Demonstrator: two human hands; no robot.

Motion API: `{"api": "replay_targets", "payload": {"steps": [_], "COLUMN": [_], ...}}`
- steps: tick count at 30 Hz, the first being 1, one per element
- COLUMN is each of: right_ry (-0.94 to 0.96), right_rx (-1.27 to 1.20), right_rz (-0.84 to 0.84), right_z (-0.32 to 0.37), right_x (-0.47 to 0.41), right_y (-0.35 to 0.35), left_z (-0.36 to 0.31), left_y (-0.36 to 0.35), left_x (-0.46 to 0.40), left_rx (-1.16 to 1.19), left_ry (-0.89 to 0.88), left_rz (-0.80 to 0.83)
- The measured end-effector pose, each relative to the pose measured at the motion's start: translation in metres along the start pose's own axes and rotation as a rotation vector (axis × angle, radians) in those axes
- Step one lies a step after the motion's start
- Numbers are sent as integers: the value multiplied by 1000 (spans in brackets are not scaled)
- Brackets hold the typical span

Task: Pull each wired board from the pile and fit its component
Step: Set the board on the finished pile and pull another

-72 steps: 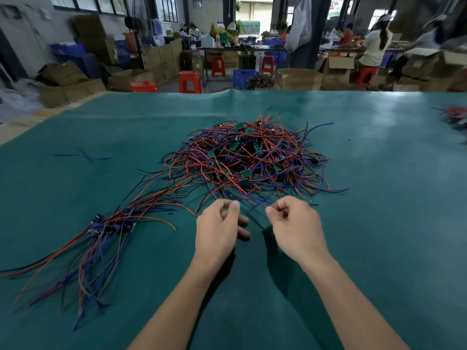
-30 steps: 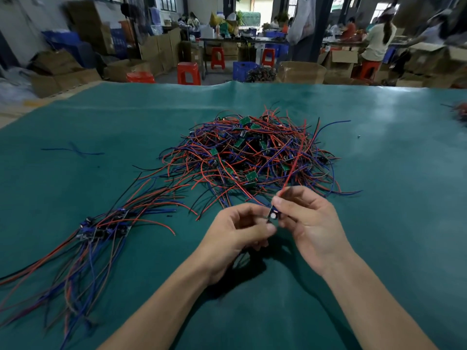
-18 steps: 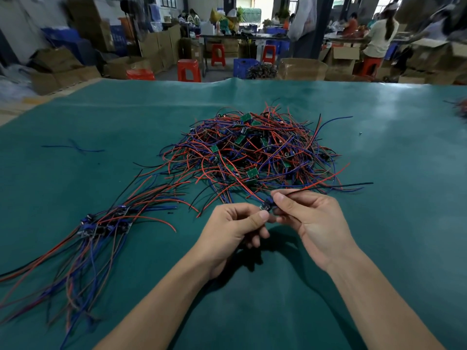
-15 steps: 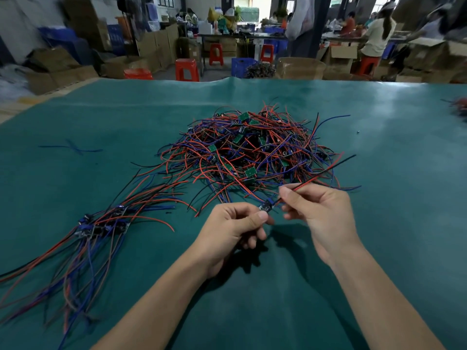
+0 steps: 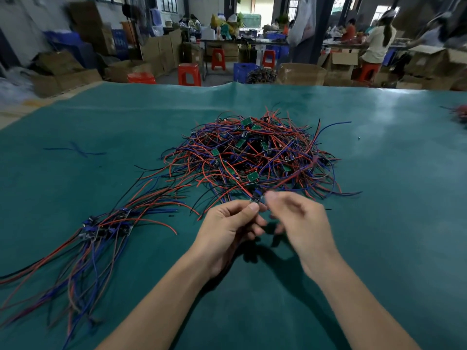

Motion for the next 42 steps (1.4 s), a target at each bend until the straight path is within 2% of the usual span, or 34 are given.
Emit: {"api": "replay_targets", "payload": {"steps": [1, 2, 6, 10, 12, 14, 16, 19, 21, 24, 26, 28, 30, 32, 35, 38, 39, 40, 42], "right_ry": [79, 139, 174, 225, 271, 263, 183, 7, 4, 175, 133, 34, 9, 70, 287, 470, 464, 411, 232], "right_rx": [33, 58, 62, -199, -305, -246, -127, 196, 541, 1028, 1237, 1326, 1316, 1276, 1066, 717, 609, 473, 141], "right_rz": [63, 58, -157, -367, -301, -109, 142, 510, 617, 362, 229, 235, 291, 256, -13, -331, -353, -305, -129], "right_z": [7, 13, 29, 83, 123, 152, 157, 132, 106, 93, 79, 57, 41, 40, 71, 97, 93, 83, 52], "right_x": [6, 7, 0, 2, 4, 4, 4, 9, 0, -43, -64, -76, -79, -77, -71, -38, -30, -25, -16], "right_y": [-11, -12, 26, 72, 65, 20, -48, -143, -165, -133, -97, -70, -58, -46, -14, 29, 36, 36, 23], "left_z": [0, 1, 7, 7, 7, 8, 8, -3, -5, 0, 1, -1, 0, 0, 1, 2, 2, 3, 4], "left_y": [-4, -9, -20, -27, -24, -22, -22, -21, -17, -10, -7, -3, 1, 3, 3, 2, 1, -1, -1], "left_x": [1, 2, 7, 13, 10, 7, 7, 13, 12, 5, 3, 2, 1, 0, 0, -2, -2, -3, -2], "left_rx": [-36, -79, -221, -314, -329, -353, -395, -492, -538, -454, -413, -401, -409, -420, -371, -289, -244, -190, -72], "left_ry": [3, 6, 29, 41, 45, 39, 16, -78, -117, -79, -77, -94, -100, -97, -93, -77, -65, -51, -3], "left_rz": [42, 86, 202, 289, 234, 156, 115, 82, 56, -4, -48, -80, -110, -130, -127, -105, -93, -82, -77]}}
Point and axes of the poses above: each hand's wrist, its own x-axis away from the middle knuckle, its own y-axis out of the back of the hand, z = x × y, the point moved 9 cm from there along -x, towards the middle knuckle, and after that the axes turned 2 degrees about -y, right-handed, at the moved point
